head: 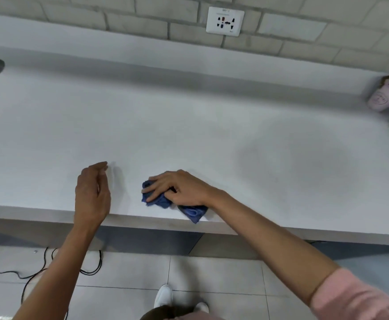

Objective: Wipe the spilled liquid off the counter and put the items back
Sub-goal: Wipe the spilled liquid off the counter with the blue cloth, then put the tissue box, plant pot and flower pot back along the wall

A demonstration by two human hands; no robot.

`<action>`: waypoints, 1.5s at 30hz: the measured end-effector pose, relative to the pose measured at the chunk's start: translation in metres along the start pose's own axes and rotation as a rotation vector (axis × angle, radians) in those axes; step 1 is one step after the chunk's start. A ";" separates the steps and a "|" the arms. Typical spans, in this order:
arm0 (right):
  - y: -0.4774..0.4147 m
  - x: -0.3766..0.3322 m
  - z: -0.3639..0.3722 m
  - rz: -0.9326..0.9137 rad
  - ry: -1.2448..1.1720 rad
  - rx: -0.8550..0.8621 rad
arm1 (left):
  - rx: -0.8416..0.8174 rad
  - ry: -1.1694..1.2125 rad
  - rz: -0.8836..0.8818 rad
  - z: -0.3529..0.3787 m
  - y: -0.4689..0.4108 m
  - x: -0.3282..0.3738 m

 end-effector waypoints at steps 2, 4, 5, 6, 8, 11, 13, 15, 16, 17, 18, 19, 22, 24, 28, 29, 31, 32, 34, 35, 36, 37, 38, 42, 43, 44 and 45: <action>-0.015 -0.004 -0.009 0.002 0.016 0.018 | -0.022 0.000 0.015 0.007 -0.001 0.007; -0.028 -0.013 0.000 -0.027 0.046 -0.008 | -0.041 -0.008 0.035 0.012 -0.004 0.012; -0.029 -0.017 0.007 -0.047 0.085 0.004 | -0.050 -0.010 0.043 0.014 -0.006 0.014; -0.026 -0.019 0.012 -0.066 0.134 0.037 | -0.059 -0.009 0.046 0.016 -0.007 0.015; -0.018 -0.023 0.018 -0.110 0.247 0.104 | -0.073 -0.012 0.044 0.019 -0.010 0.013; -0.015 -0.023 0.023 -0.113 0.364 0.100 | -0.117 -0.083 0.087 0.024 -0.013 0.014; -0.016 -0.020 0.024 -0.074 0.386 0.075 | -0.163 -0.194 0.166 0.028 -0.012 0.015; -0.015 -0.019 0.024 -0.053 0.342 0.072 | -0.231 -0.310 0.216 0.032 -0.012 0.013; -0.012 -0.019 0.021 -0.050 0.294 0.099 | -0.259 -0.340 0.214 0.033 -0.012 0.010; -0.008 -0.018 0.016 -0.044 0.244 0.150 | -0.284 -0.344 0.204 0.034 -0.012 0.007; -0.003 -0.017 0.010 -0.025 0.214 0.218 | -0.304 -0.311 0.192 0.034 -0.011 0.006; 0.003 -0.015 0.002 0.012 0.212 0.289 | -0.320 -0.246 0.187 0.033 -0.011 0.007; 0.025 -0.002 -0.011 0.143 0.278 0.397 | -0.374 -0.113 0.258 0.032 -0.005 0.023; 0.040 0.007 -0.009 0.197 0.289 0.377 | -0.407 -0.133 0.348 0.034 0.000 0.037; 0.057 0.014 -0.001 0.220 0.213 0.325 | -0.470 -0.226 0.441 0.042 -0.006 0.063; 0.064 0.016 -0.005 0.235 0.190 0.350 | -0.477 -0.244 0.458 0.045 -0.013 0.073; 0.087 0.025 -0.027 0.312 0.162 0.476 | -0.489 -0.245 0.488 0.054 -0.024 0.098; 0.105 0.031 -0.042 0.365 0.159 0.565 | -0.496 -0.232 0.506 0.063 -0.030 0.115; 0.151 0.044 -0.072 0.480 0.188 0.746 | -0.513 -0.189 0.554 0.088 -0.036 0.154; 0.177 0.052 -0.085 0.550 0.205 0.828 | -0.526 -0.167 0.589 0.105 -0.037 0.176; 0.205 0.060 -0.097 0.627 0.213 0.903 | -0.543 -0.146 0.624 0.124 -0.036 0.199; 0.233 0.068 -0.108 0.701 0.214 0.967 | -0.561 -0.130 0.655 0.144 -0.036 0.222; 0.258 0.076 -0.117 0.770 0.208 1.021 | -0.577 -0.116 0.679 0.163 -0.034 0.242; 0.370 0.103 -0.136 1.003 0.178 1.251 | -0.666 -0.053 0.845 0.247 -0.010 0.329; 0.394 0.107 -0.138 1.043 0.173 1.306 | -0.690 -0.035 0.876 0.265 -0.001 0.347; 0.421 0.111 -0.140 1.085 0.171 1.361 | -0.721 -0.017 0.905 0.285 0.009 0.366; 0.445 0.116 -0.141 1.123 0.171 1.407 | -0.748 -0.001 0.928 0.305 0.020 0.384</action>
Point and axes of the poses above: each hand's wrist, its own y-axis away from the middle knuckle, its own z-axis out of the palm, x = y × z, the point moved 9 cm from there along -y, towards the middle knuckle, and after that the axes turned 8 degrees about -x, right-handed, at the moved point
